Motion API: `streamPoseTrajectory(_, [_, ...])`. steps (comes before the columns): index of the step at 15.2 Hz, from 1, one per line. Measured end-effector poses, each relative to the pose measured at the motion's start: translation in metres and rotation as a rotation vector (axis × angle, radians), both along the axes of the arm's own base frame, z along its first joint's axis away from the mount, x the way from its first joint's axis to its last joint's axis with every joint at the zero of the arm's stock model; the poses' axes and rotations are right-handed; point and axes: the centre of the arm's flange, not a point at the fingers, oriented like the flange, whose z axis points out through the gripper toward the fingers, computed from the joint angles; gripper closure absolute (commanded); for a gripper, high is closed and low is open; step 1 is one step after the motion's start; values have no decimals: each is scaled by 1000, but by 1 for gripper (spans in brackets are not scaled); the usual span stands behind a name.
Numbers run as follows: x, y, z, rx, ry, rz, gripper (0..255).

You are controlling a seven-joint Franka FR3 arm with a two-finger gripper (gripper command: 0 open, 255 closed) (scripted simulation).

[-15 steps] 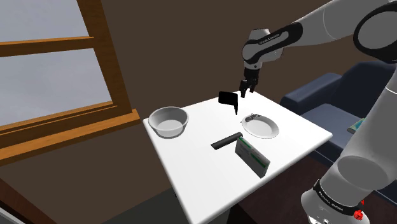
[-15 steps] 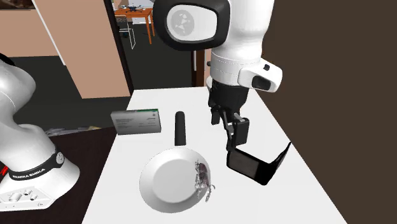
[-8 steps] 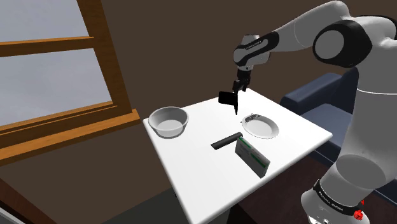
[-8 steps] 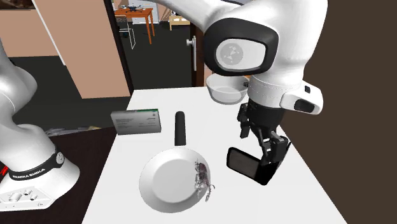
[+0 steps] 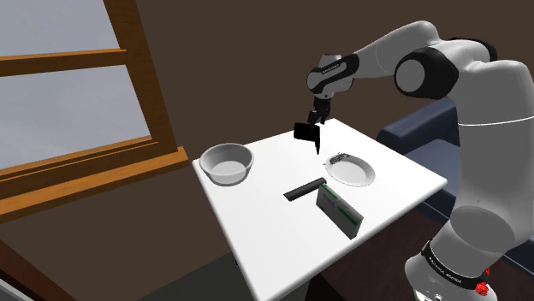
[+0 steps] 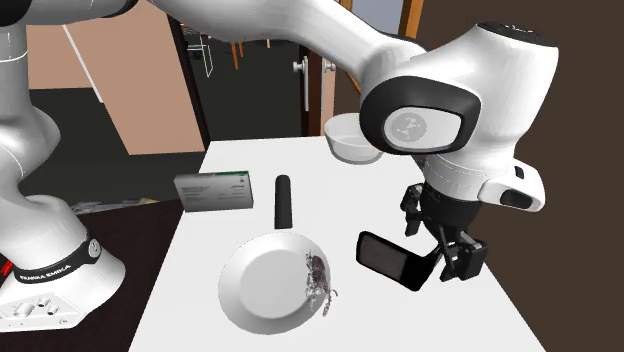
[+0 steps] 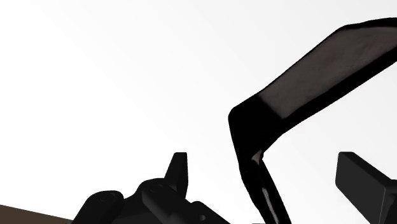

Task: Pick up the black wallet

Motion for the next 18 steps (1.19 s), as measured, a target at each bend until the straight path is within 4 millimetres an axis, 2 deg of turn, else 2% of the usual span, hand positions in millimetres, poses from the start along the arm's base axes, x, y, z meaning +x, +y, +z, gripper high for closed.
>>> streamPoseTrajectory(4, [1,-1,-19,0,0,0,0])
streamPoseTrajectory(5, [1,-2,-22,0,0,0,255])
streamPoseTrajectory(15, [2,-1,-24,0,-3,0,255])
streamPoseTrajectory(18, [2,-1,-14,0,-1,0,255])
